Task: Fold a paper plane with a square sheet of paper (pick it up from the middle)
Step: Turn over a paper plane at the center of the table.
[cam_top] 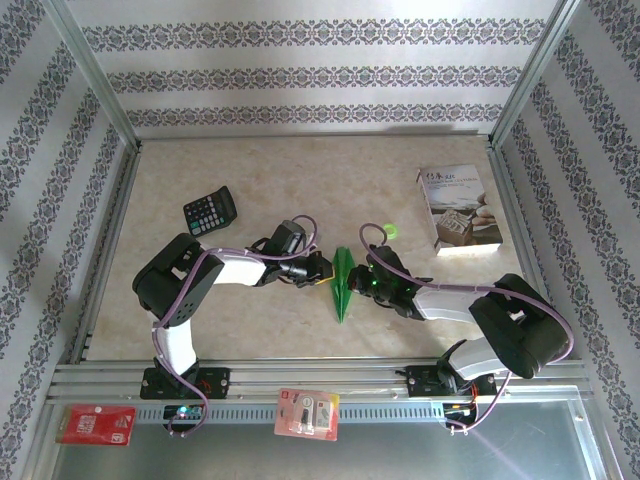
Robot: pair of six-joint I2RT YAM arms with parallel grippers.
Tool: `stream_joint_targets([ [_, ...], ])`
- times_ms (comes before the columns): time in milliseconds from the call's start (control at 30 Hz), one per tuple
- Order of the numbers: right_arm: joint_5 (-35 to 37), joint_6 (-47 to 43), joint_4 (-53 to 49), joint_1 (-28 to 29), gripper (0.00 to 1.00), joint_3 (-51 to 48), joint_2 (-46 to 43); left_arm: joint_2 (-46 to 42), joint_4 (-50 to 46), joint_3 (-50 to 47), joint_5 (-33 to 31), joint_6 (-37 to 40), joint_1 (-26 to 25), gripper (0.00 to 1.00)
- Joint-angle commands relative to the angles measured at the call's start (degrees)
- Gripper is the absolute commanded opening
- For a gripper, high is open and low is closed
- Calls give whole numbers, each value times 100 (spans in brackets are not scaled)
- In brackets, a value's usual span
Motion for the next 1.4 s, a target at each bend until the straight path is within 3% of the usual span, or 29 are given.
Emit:
stream_joint_targets([
  [0,-41,-33,60,-120,2,-70,-112,-110,-108,-60,-19,108,110,5],
  [267,-69,-123,42,-290,2,101,-120,-506,-413,-230,-84,331,582,0],
  [633,-304,-347,306,-340,5,932,900,-319,-498,-114,-247,462,698,3],
  [1000,-430,-343,405,-429,12,849,1025,-264,-453,-158,-298,482,796,14],
  [1367,-514,-475,29,-603,34,739,130,-815,-440,-239,-123,415,943,36],
])
